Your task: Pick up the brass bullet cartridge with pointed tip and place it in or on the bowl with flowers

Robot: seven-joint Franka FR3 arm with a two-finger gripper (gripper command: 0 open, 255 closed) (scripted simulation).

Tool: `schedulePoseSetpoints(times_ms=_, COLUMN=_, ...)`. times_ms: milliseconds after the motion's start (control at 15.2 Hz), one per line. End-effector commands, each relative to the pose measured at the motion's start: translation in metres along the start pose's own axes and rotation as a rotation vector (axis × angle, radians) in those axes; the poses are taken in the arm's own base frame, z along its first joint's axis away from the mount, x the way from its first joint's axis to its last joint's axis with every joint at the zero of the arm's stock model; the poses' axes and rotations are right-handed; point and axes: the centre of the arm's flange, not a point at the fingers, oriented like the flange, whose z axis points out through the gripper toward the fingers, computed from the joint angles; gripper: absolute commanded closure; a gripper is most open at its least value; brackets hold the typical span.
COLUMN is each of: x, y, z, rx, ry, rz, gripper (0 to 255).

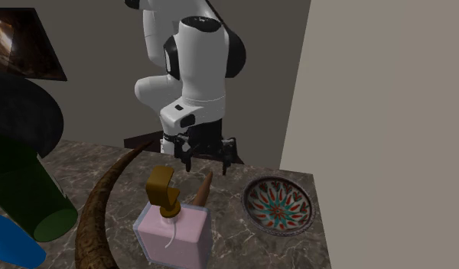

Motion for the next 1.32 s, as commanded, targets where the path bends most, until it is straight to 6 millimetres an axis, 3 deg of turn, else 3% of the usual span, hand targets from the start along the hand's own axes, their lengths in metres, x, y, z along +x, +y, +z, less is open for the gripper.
schedulePoseSetpoints(times_ms=0, x=0.013, y=0.004, z=0.020, rx=-0.007, ry=-0.002, rz=0.074, gripper=0)
schedulePoseSetpoints(times_ms=528, x=0.013, y=0.004, z=0.060, rx=-0.007, ry=-0.002, rz=0.074, gripper=0)
schedulePoseSetpoints(times_ms=990, x=0.013, y=0.004, z=0.060, rx=-0.007, ry=-0.002, rz=0.074, gripper=0)
schedulePoseSetpoints(times_ms=1056, x=0.013, y=0.004, z=0.060, rx=-0.007, ry=-0.002, rz=0.074, gripper=255)
schedulePoseSetpoints(times_ms=1254, x=0.013, y=0.004, z=0.060, rx=-0.007, ry=-0.002, rz=0.074, gripper=255)
